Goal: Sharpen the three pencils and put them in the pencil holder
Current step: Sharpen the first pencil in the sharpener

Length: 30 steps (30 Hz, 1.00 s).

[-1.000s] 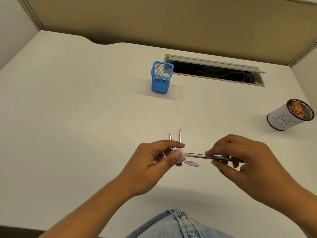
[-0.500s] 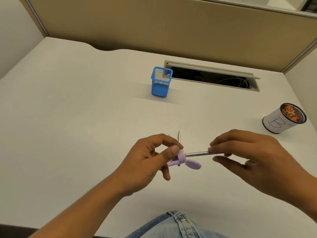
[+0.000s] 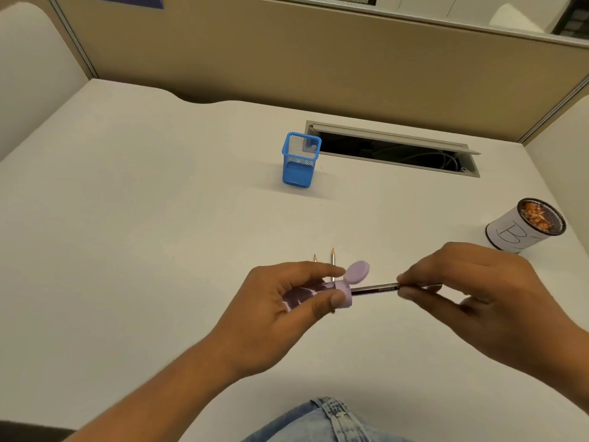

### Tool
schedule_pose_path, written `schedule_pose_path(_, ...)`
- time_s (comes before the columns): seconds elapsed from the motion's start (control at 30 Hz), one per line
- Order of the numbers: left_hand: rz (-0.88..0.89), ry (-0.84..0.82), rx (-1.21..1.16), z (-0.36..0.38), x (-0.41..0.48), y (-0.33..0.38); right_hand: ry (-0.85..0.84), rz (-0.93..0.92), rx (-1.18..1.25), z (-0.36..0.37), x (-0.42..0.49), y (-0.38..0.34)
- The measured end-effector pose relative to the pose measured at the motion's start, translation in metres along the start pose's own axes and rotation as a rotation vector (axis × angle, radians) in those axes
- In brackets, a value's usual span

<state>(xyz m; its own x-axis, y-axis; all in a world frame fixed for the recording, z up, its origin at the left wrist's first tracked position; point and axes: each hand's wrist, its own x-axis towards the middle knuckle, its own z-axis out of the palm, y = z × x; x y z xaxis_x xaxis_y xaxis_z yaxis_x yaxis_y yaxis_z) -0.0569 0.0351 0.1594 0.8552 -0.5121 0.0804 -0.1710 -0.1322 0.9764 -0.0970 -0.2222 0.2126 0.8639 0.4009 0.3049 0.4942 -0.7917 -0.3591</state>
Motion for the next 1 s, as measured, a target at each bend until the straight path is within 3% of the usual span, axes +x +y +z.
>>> schedule_pose_path(0.17, 0.085, -0.018, 0.084, -0.001, -0.001, 0.007, 0.004, -0.082, -0.045, -0.002, -0.001, 0.001)
schedule_pose_path(0.3, 0.095, 0.070, 0.063, 0.004, -0.003, 0.012, 0.065, -0.167, -0.168, 0.002, -0.001, -0.001)
schedule_pose_path(0.4, 0.178, 0.112, 0.173, 0.003, -0.003, 0.012, -0.004, -0.171, -0.110, 0.001, 0.002, -0.006)
schedule_pose_path(0.47, 0.263, 0.098, 0.250, 0.001, -0.002, 0.010, -0.090, 0.010, 0.075, 0.001, 0.004, -0.011)
schedule_pose_path(0.57, 0.380, 0.039, 0.354, 0.000, -0.002, 0.003, -0.313, 0.480, 0.447, 0.002, 0.009, -0.015)
schedule_pose_path(0.67, 0.379, 0.000, 0.357, -0.001, -0.001, -0.001, -0.427, 0.583, 0.519, 0.002, 0.008, -0.010)
schedule_pose_path(0.77, 0.212, 0.006, 0.257, -0.003, -0.003, -0.002, -0.346, 0.421, 0.372, -0.004, 0.008, -0.010)
schedule_pose_path(0.9, -0.074, -0.021, -0.006, 0.000, -0.008, -0.004, -0.232, 0.057, 0.122, -0.009, 0.008, -0.006)
schedule_pose_path(1.0, -0.155, 0.017, -0.161, 0.005, -0.008, -0.005, -0.108, -0.147, -0.179, -0.008, 0.010, -0.003)
